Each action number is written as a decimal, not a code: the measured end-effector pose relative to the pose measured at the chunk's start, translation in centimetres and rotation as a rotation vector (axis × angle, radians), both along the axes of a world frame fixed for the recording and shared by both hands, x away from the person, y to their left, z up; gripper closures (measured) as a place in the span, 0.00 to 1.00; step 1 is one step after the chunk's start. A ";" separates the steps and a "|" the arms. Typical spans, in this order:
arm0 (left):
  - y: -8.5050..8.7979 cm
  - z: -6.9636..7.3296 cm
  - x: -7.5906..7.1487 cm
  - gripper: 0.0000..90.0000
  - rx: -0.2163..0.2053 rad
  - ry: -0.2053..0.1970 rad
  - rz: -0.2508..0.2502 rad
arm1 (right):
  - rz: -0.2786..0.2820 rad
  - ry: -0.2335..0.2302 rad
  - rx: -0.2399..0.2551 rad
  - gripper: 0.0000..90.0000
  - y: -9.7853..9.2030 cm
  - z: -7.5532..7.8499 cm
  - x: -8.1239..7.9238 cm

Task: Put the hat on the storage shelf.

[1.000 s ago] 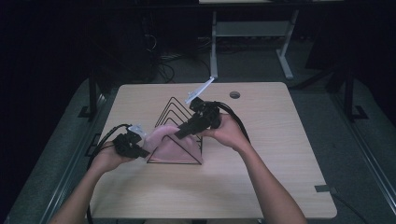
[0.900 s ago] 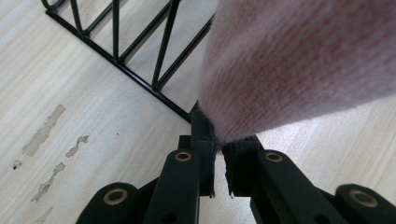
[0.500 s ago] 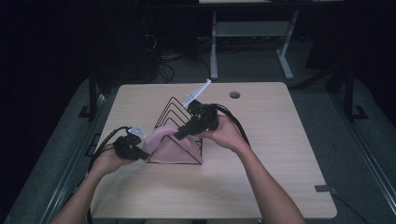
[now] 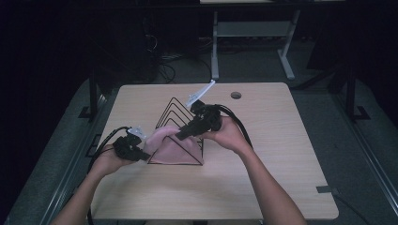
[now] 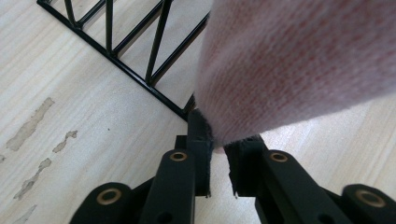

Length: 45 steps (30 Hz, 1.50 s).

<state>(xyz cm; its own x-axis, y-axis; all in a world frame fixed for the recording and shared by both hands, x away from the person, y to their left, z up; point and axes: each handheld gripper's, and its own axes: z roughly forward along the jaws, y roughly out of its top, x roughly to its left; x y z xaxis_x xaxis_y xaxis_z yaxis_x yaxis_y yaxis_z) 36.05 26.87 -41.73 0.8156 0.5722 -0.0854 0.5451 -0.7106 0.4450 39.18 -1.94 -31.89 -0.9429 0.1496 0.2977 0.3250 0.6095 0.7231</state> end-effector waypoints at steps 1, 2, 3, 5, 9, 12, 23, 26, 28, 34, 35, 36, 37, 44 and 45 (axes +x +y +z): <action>0.0 0.2 0.0 0.86 -0.001 0.000 -0.005 | -0.001 0.003 0.001 0.83 -0.1 0.0 0.0; -0.1 0.3 -0.1 0.84 -0.009 0.002 -0.004 | -0.004 0.001 0.001 0.82 -0.1 0.0 0.0; -0.1 0.5 -0.1 0.83 -0.011 0.003 -0.006 | -0.008 0.001 0.004 0.81 -0.1 0.0 -0.1; -0.2 0.7 -0.1 0.81 -0.013 0.000 -0.010 | -0.008 0.004 0.001 0.79 -0.2 0.1 -0.2; -0.1 1.2 -0.2 0.75 -0.030 -0.010 -0.005 | -0.016 -0.013 0.011 0.72 -0.8 0.5 -0.2; 0.1 1.7 -0.2 0.74 -0.037 -0.009 -0.006 | -0.025 -0.005 0.015 0.70 -1.2 0.7 -0.2; 0.4 2.6 -0.6 0.71 -0.060 -0.019 -0.017 | -0.095 -0.030 0.015 0.58 -4.0 1.7 -0.4; 0.6 3.1 -0.6 0.70 -0.059 -0.026 -0.018 | -0.111 -0.035 0.012 0.57 -4.6 2.0 -0.4; 0.6 3.3 -0.6 0.70 -0.064 -0.028 -0.014 | -0.118 -0.032 0.008 0.57 -4.9 2.1 -0.4; 0.9 4.2 -0.8 0.70 -0.079 -0.034 -0.017 | -0.145 -0.043 -0.002 0.56 -6.4 2.5 -0.5; 1.0 4.4 -0.9 0.68 -0.087 -0.034 -0.020 | -0.156 -0.042 -0.007 0.55 -7.0 2.7 -0.5; 1.0 4.4 -0.9 0.68 -0.087 -0.034 -0.020 | -0.169 -0.036 -0.012 0.54 -7.3 2.8 -0.6; 1.0 4.6 -1.0 0.68 -0.085 -0.037 -0.021 | -0.178 -0.039 -0.015 0.53 -7.6 2.8 -0.6; 1.0 4.9 -1.2 0.68 -0.080 -0.045 -0.013 | -0.221 -0.046 -0.018 0.49 -9.3 2.9 -0.7; 1.0 4.9 -1.2 0.67 -0.076 -0.044 -0.017 | -0.235 -0.053 -0.025 0.48 -9.9 2.9 -0.7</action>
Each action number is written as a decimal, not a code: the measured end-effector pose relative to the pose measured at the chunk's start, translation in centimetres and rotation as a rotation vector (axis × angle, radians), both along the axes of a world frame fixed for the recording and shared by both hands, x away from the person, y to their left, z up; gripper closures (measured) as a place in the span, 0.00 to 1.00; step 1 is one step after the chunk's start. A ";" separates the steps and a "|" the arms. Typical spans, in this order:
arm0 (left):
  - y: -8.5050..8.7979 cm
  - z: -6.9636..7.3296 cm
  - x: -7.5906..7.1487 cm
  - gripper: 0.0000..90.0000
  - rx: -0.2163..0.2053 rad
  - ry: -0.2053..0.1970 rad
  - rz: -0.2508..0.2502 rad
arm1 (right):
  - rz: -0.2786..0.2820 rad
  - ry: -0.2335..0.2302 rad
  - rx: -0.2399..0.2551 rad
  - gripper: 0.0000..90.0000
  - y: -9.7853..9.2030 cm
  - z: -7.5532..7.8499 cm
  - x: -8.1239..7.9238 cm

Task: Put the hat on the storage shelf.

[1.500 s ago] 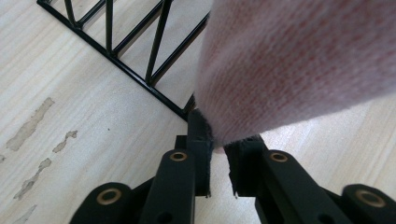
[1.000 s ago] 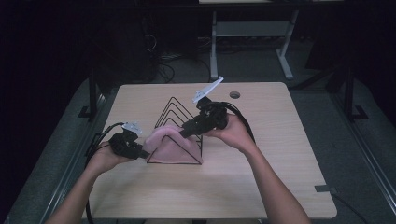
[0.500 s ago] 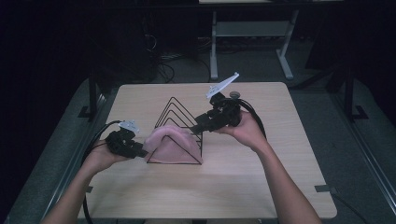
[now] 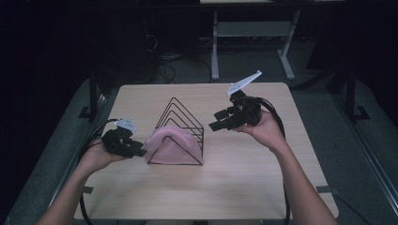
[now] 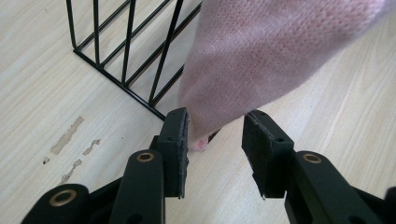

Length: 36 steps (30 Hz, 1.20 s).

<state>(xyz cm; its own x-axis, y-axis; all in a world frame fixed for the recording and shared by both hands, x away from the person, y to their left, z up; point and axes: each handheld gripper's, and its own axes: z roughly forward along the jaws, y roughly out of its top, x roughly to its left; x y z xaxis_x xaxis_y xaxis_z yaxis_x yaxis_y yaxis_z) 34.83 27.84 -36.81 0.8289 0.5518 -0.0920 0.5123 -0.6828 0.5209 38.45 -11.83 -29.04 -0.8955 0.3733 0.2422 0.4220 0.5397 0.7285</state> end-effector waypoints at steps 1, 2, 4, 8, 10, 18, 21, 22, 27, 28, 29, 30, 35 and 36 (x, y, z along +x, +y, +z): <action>0.0 0.0 0.0 0.67 0.000 0.000 0.000 | -0.011 0.008 0.006 0.48 -0.3 0.0 -0.1; 0.0 0.0 0.0 0.67 0.003 0.003 -0.004 | -0.019 0.013 0.008 0.47 -0.5 -0.1 -0.1; 0.0 0.0 -0.1 0.67 0.004 0.005 -0.005 | -0.022 0.011 0.003 0.46 -0.8 -0.1 -0.1; -0.1 -0.2 -0.1 0.64 -0.002 0.014 -0.012 | -0.046 0.012 -0.004 0.44 -1.9 -0.3 -0.1; -0.1 -0.2 -0.1 0.62 0.010 0.015 -0.023 | -0.067 0.024 -0.005 0.43 -2.7 -0.7 -0.2; -0.1 -0.3 -0.2 0.58 0.007 0.018 -0.019 | -0.101 0.029 -0.016 0.41 -4.7 -1.4 -0.4; 0.0 -0.3 -0.2 0.57 0.010 0.020 -0.016 | -0.116 0.031 -0.012 0.40 -5.5 -1.6 -0.5; 0.0 -0.2 -0.2 0.56 0.013 0.019 -0.018 | -0.121 0.029 -0.014 0.39 -5.6 -1.7 -0.6; 0.1 -0.1 -0.4 0.56 0.016 0.020 -0.020 | -0.158 0.036 -0.025 0.38 -7.0 -2.2 -0.9; 0.2 -0.2 -0.4 0.56 0.012 0.020 -0.019 | -0.165 0.038 -0.031 0.37 -7.2 -2.3 -1.0; 0.2 -0.2 -0.4 0.56 0.010 0.024 -0.017 | -0.169 0.039 -0.037 0.37 -7.4 -2.5 -1.0; 0.2 -0.2 -0.4 0.56 0.013 0.019 -0.020 | -0.174 0.047 -0.040 0.37 -7.7 -2.7 -1.1; 0.4 -0.5 -0.7 0.52 0.025 0.016 -0.022 | -0.199 0.072 -0.046 0.37 -8.9 -4.1 -1.5; 0.4 -0.6 -0.9 0.52 0.025 0.017 -0.020 | -0.203 0.072 -0.049 0.37 -9.1 -4.3 -1.6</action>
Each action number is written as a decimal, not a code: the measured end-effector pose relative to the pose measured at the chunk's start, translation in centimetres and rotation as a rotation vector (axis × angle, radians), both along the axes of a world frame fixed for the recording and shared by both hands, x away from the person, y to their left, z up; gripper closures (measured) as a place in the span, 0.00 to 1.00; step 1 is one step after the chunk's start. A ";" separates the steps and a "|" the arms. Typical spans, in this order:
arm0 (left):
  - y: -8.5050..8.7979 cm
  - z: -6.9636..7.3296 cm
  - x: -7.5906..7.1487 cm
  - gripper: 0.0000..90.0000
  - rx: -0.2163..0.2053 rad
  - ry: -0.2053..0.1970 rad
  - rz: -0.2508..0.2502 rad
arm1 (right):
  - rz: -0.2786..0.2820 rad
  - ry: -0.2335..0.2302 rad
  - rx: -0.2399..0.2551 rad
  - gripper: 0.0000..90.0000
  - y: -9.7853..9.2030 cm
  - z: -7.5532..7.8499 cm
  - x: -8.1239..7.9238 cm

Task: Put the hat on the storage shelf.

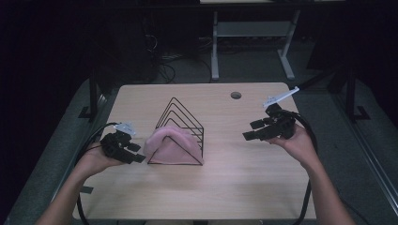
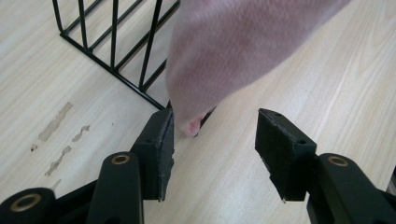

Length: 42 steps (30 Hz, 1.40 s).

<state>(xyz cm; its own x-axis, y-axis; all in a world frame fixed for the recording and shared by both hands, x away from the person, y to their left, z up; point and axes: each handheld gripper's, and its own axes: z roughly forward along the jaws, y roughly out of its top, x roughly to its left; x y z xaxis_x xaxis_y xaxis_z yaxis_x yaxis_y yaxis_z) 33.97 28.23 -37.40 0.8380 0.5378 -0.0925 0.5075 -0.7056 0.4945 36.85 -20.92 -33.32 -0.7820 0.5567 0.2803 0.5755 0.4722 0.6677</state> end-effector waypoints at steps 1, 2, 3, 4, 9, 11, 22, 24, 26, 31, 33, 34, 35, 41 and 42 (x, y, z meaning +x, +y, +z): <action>0.0 -0.1 -0.1 0.51 0.001 0.002 0.000 | -0.003 0.006 0.001 0.37 -0.2 -0.2 -0.1; 0.1 -0.1 -0.1 0.50 0.005 -0.001 -0.001 | -0.009 0.009 0.001 0.37 -0.5 -0.4 -0.2; 0.2 -0.2 -0.2 0.49 0.001 0.001 0.007 | -0.012 0.015 0.000 0.37 -0.7 -0.6 -0.2; 0.2 -0.2 -0.2 0.49 0.001 0.001 0.007 | -0.020 0.014 0.001 0.37 -1.2 -1.0 -0.4; 0.5 -0.4 -0.4 0.44 -0.004 0.003 0.023 | -0.043 0.030 0.010 0.37 -2.2 -1.7 -0.9; 0.5 -0.5 -0.4 0.43 0.003 -0.001 0.018 | -0.053 0.034 0.008 0.37 -2.6 -2.1 -1.2; 0.8 -0.8 -0.7 0.39 -0.014 0.005 0.057 | -0.103 0.056 0.013 0.38 -5.0 -4.3 -2.6; 0.8 -0.8 -0.8 0.38 -0.022 0.005 0.069 | -0.114 0.060 0.011 0.38 -5.5 -4.6 -2.8; 0.8 -0.9 -0.8 0.37 -0.015 0.003 0.066 | -0.124 0.062 0.011 0.38 -5.9 -4.9 -3.1; 0.8 -1.5 -1.0 0.34 -0.020 0.005 0.074 | -0.146 0.078 0.014 0.38 -7.0 -6.0 -3.8; 0.8 -1.8 -1.2 0.33 -0.017 0.005 0.080 | -0.154 0.083 0.015 0.38 -7.3 -6.5 -4.1; 0.8 -1.9 -1.2 0.33 -0.014 0.000 0.076 | -0.159 0.085 0.011 0.38 -7.5 -6.7 -4.2; 0.8 -2.0 -1.3 0.33 -0.013 0.003 0.084 | -0.162 0.087 0.010 0.38 -7.7 -6.9 -4.4; 1.1 -2.4 -1.8 0.32 -0.015 -0.009 0.097 | -0.181 0.094 -0.011 0.36 -8.4 -8.1 -5.7; 1.2 -2.5 -2.0 0.32 -0.011 -0.010 0.098 | -0.185 0.095 -0.008 0.36 -8.6 -8.3 -6.0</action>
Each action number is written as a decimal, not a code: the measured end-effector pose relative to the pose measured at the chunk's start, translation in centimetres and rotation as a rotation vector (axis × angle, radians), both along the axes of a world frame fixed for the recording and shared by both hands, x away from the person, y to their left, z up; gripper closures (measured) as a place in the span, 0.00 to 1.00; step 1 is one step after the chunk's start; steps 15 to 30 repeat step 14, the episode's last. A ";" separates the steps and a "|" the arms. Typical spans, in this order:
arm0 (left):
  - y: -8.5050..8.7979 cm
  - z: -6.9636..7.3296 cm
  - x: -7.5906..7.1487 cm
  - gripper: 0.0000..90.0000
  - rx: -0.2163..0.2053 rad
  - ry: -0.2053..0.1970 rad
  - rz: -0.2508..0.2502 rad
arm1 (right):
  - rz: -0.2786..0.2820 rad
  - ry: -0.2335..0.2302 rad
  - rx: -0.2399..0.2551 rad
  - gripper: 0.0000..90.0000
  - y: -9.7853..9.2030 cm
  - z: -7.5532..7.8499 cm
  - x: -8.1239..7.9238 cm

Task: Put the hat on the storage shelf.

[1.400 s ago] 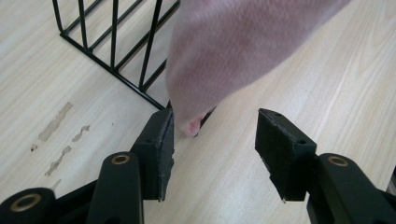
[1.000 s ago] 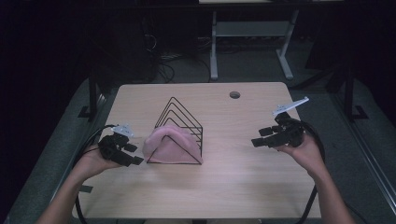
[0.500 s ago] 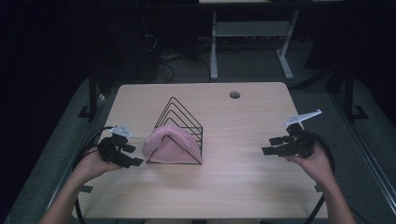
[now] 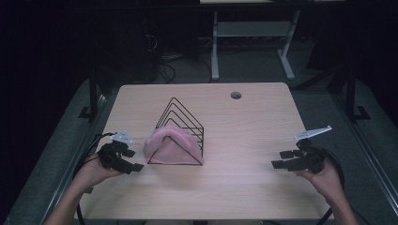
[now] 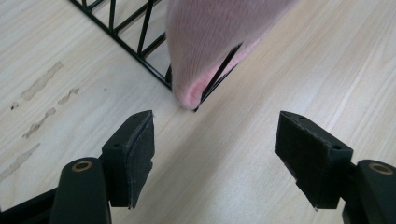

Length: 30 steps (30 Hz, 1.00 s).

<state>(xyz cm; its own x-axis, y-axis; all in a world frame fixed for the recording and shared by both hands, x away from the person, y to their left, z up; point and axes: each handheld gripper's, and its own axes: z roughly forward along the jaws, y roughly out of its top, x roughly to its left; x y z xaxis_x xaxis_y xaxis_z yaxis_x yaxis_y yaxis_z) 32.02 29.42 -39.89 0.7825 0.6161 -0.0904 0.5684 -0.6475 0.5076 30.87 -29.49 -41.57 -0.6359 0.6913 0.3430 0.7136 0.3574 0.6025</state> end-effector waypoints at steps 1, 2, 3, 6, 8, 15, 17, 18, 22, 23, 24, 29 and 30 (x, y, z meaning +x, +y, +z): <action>0.1 -0.1 -0.1 0.32 0.006 -0.003 -0.005 | -0.004 0.003 0.005 0.35 -0.1 -0.2 -0.3; 0.1 -0.2 -0.3 0.32 0.002 -0.005 0.004 | -0.006 0.003 0.006 0.35 -0.3 -0.4 -0.5; 0.2 -0.3 -0.4 0.32 0.004 -0.006 0.004 | -0.011 0.001 0.006 0.35 -0.4 -0.6 -0.7; 0.1 -0.5 -0.9 0.32 0.011 -0.014 0.014 | -0.021 0.005 0.007 0.34 -0.6 -1.2 -1.4; 0.0 -0.6 -1.2 0.32 0.014 -0.029 0.015 | -0.023 -0.004 0.011 0.34 -0.5 -1.6 -2.0; -0.3 -0.7 -2.2 0.32 0.016 -0.044 0.051 | -0.006 -0.050 0.008 0.32 1.2 -2.6 -4.4; -0.3 -0.7 -2.2 0.32 0.016 -0.044 0.051 | -0.006 -0.050 0.008 0.32 1.2 -2.6 -4.4; -0.3 -0.7 -2.2 0.32 0.016 -0.044 0.051 | -0.006 -0.050 0.008 0.32 1.2 -2.6 -4.4; -0.3 -0.7 -2.2 0.32 0.016 -0.044 0.051 | -0.006 -0.050 0.008 0.32 1.2 -2.6 -4.4; -0.3 -0.7 -2.2 0.32 0.016 -0.044 0.051 | -0.006 -0.050 0.008 0.32 1.2 -2.6 -4.4; -0.3 -0.7 -2.2 0.32 0.016 -0.044 0.051 | -0.006 -0.050 0.008 0.32 1.2 -2.6 -4.4; -0.3 -0.7 -2.2 0.32 0.016 -0.044 0.051 | -0.006 -0.050 0.008 0.32 1.2 -2.6 -4.4; -0.3 -0.7 -2.2 0.32 0.016 -0.044 0.051 | -0.006 -0.050 0.008 0.32 1.2 -2.6 -4.4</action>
